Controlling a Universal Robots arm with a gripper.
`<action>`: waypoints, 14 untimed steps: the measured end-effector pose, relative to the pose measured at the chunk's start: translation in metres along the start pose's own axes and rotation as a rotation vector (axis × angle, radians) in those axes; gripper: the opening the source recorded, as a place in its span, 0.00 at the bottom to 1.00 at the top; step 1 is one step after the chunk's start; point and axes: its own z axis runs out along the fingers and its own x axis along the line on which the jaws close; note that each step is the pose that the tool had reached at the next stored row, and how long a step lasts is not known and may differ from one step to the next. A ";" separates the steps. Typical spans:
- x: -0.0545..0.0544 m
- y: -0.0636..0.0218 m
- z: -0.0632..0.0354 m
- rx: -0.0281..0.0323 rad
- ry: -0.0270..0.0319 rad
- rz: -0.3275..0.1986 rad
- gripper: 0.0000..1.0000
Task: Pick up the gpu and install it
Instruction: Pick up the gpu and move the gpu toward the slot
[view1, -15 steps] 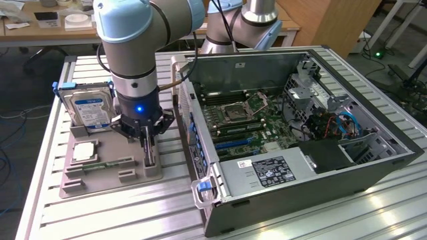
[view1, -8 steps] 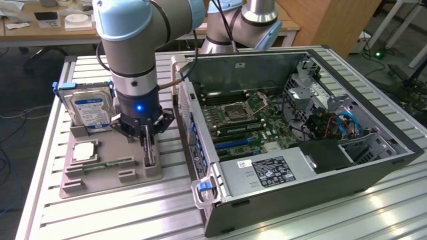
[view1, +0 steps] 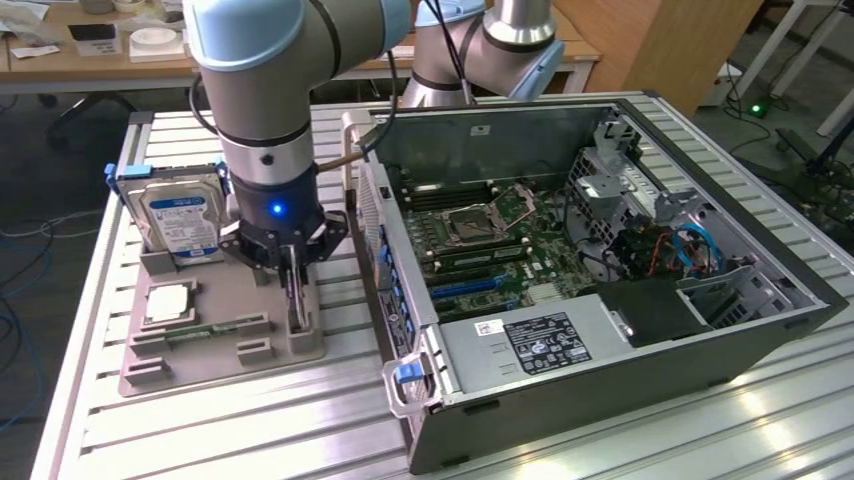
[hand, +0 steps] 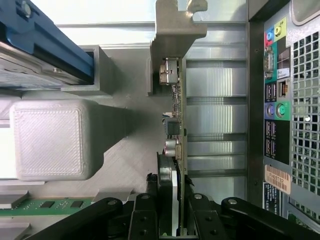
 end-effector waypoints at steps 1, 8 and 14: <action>0.000 -0.0001 -0.0005 -0.0007 0.0003 0.000 0.28; 0.000 -0.0005 -0.0037 -0.0079 0.0004 0.000 0.28; 0.000 -0.0013 -0.0055 -0.0134 0.0006 0.000 0.28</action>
